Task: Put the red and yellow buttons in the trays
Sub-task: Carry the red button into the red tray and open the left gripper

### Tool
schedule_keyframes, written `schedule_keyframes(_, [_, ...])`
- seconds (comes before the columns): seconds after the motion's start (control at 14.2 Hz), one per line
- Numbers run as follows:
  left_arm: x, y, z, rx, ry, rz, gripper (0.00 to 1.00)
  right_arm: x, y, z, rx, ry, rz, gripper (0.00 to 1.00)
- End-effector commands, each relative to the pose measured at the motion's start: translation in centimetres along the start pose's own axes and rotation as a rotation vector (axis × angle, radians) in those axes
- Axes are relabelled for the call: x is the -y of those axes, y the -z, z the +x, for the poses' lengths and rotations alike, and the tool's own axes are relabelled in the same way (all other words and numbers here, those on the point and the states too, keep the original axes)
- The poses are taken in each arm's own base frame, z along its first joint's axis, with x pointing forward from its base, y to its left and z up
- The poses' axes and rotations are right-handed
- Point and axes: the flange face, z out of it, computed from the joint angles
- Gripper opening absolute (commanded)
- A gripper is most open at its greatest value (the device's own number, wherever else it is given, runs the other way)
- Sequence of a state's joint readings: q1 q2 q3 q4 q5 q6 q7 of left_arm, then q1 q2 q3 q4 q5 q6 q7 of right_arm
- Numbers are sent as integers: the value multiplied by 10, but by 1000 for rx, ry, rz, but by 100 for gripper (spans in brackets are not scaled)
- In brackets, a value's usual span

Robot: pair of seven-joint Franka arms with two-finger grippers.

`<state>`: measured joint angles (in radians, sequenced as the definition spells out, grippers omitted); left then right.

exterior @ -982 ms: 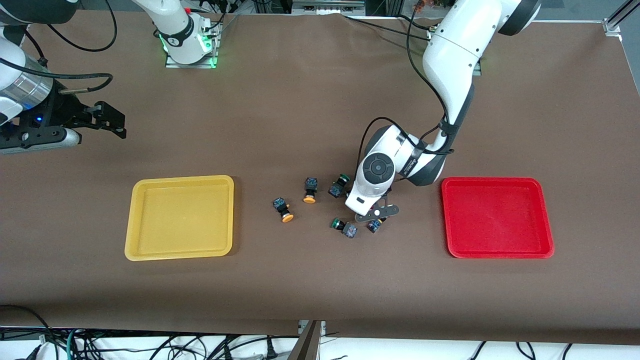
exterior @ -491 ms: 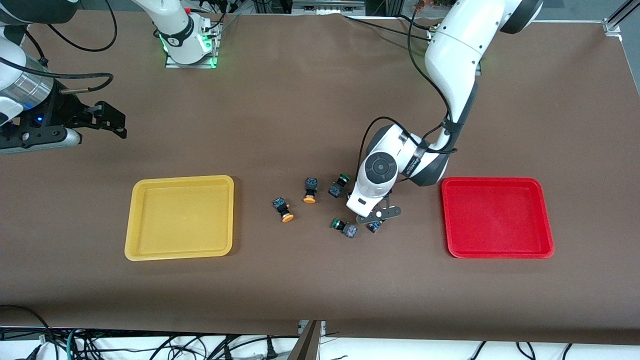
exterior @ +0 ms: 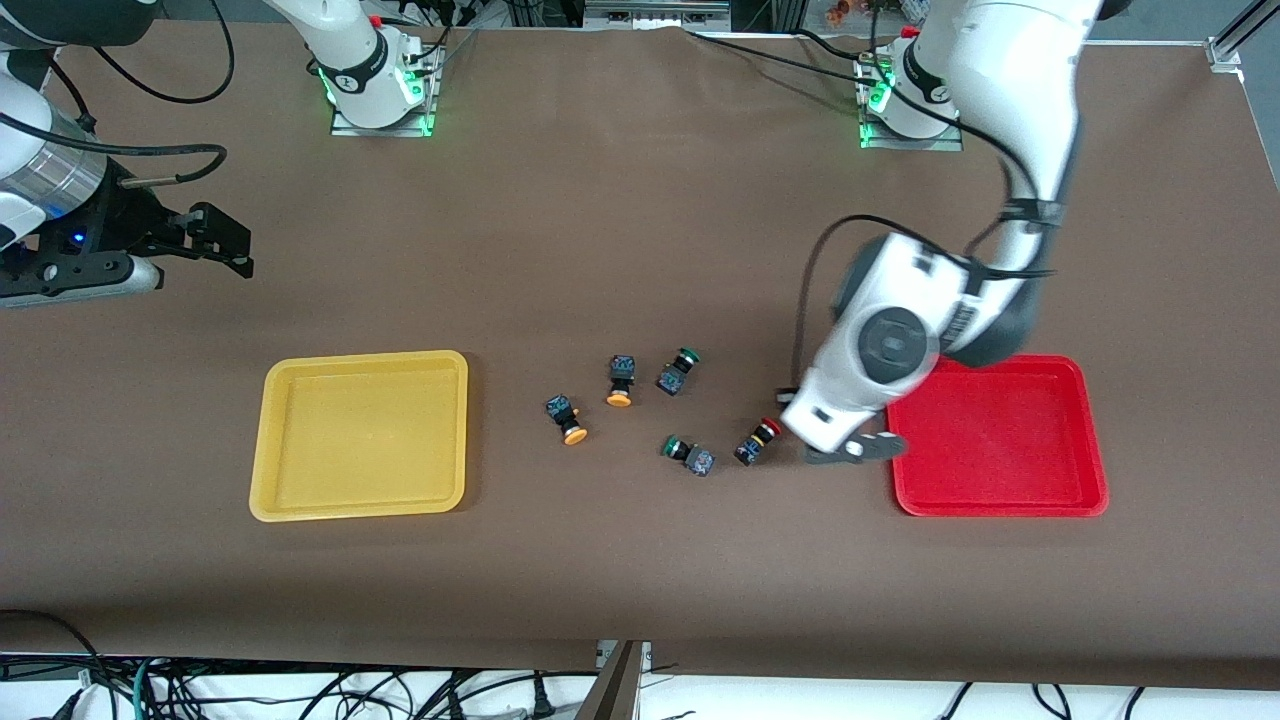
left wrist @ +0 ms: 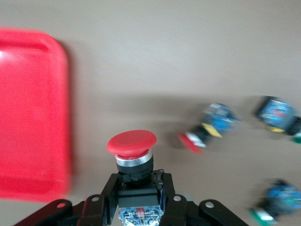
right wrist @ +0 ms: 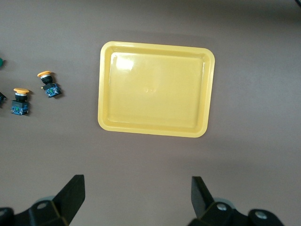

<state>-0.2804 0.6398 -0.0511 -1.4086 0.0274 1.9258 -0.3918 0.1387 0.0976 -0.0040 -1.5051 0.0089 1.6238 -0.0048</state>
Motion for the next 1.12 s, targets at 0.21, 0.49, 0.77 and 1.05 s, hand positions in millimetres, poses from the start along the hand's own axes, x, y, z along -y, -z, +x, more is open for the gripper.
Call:
schedule_keyframes(0.21, [196, -10, 34, 65, -240, -31, 22, 3, 7, 1, -19, 9, 15, 100])
schedule_keyframes(0.49, [305, -53, 29, 54, -315, -63, 22, 4, 7, 1, -17, 9, 17, 100])
schedule_keyframes(0.77, [338, -104, 9, 50, -276, -74, 24, 6, 6, 2, -19, 3, 17, 100])
schedule_keyframes(1.05, [359, -134, -1, 11, -260, -72, 25, 2, -41, 30, -2, 7, 17, 100])
